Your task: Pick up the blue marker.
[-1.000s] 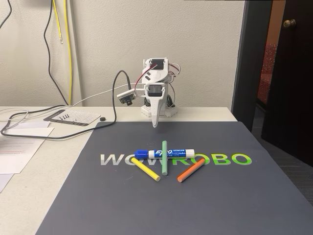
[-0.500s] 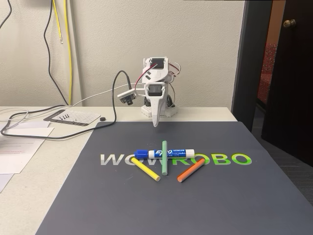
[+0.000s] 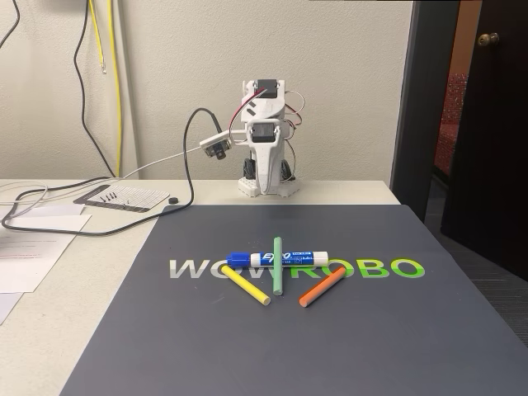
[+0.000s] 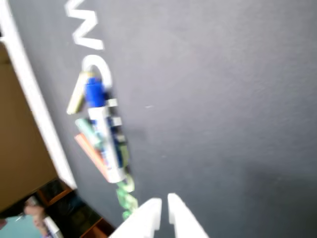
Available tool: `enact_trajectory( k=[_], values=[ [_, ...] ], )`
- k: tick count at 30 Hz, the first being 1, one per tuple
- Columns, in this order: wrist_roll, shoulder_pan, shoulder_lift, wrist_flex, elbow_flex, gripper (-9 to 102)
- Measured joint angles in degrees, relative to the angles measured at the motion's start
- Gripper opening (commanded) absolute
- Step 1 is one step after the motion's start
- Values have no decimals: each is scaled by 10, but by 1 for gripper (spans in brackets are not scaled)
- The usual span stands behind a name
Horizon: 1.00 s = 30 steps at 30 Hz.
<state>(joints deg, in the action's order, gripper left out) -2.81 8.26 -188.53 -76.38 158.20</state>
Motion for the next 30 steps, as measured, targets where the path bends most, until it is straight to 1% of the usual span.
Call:
enact_trajectory(
  k=[3, 14, 21, 24, 30],
  values=[
    [0, 3, 30, 3, -44, 0],
    [0, 4, 301, -1, -275, 0],
    [1, 4, 458, -41, -456, 0],
    [1, 4, 494, -43, -489, 1],
    [10, -4, 541, -27, -497, 1]
  ],
)
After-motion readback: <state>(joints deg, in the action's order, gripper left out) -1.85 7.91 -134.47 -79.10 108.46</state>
